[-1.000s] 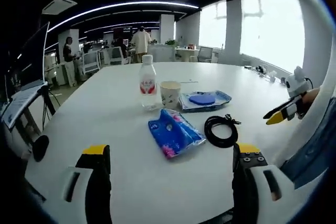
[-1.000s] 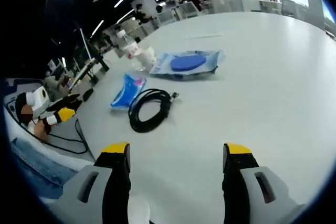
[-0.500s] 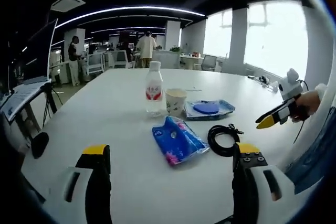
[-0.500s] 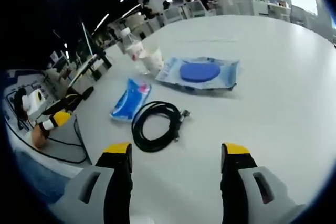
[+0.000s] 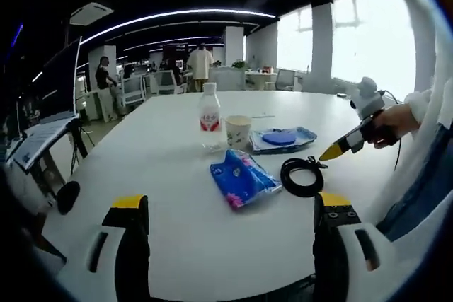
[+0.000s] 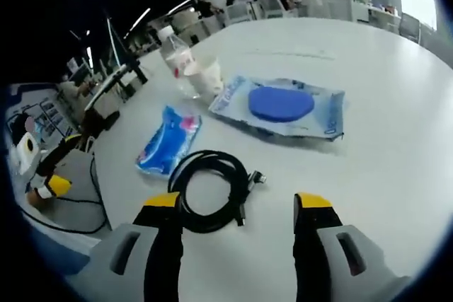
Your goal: Arrange the tabletop items into an orderly group along one side of the table until the central work area is clear of visible clutter.
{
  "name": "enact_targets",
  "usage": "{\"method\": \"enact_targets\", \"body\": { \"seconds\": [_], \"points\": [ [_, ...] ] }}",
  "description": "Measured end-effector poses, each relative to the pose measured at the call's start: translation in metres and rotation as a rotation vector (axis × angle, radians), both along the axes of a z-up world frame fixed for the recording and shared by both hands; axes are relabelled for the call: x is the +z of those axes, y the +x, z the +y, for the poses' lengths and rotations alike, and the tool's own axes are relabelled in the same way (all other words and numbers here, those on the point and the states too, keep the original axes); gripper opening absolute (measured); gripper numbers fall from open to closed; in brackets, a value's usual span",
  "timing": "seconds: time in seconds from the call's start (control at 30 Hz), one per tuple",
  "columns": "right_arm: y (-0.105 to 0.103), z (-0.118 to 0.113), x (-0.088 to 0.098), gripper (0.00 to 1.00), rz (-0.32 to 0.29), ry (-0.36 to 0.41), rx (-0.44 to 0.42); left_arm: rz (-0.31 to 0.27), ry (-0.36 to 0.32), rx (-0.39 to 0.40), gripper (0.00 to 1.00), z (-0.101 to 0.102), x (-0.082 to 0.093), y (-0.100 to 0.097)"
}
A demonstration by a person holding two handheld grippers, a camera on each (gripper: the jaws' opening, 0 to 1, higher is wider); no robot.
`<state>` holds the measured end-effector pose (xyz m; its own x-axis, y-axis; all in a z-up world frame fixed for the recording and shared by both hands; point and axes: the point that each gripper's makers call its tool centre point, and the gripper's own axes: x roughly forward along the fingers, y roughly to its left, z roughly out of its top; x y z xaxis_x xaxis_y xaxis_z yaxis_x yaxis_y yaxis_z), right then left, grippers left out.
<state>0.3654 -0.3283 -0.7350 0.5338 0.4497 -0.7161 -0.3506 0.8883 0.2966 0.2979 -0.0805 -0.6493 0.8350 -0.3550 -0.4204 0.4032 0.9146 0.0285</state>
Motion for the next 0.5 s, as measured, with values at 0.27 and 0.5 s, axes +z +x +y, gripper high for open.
{"method": "enact_targets", "body": {
  "seconds": [0.27,0.5],
  "points": [
    [0.011,0.008,-0.019,0.53,0.022,-0.063,0.016,-0.005,0.032,-0.025,0.92,-0.004,-0.003,0.0],
    [0.005,0.013,-0.024,0.46,0.022,-0.11,0.01,0.015,0.019,-0.009,0.94,-0.002,-0.007,0.0]
  ]
}}
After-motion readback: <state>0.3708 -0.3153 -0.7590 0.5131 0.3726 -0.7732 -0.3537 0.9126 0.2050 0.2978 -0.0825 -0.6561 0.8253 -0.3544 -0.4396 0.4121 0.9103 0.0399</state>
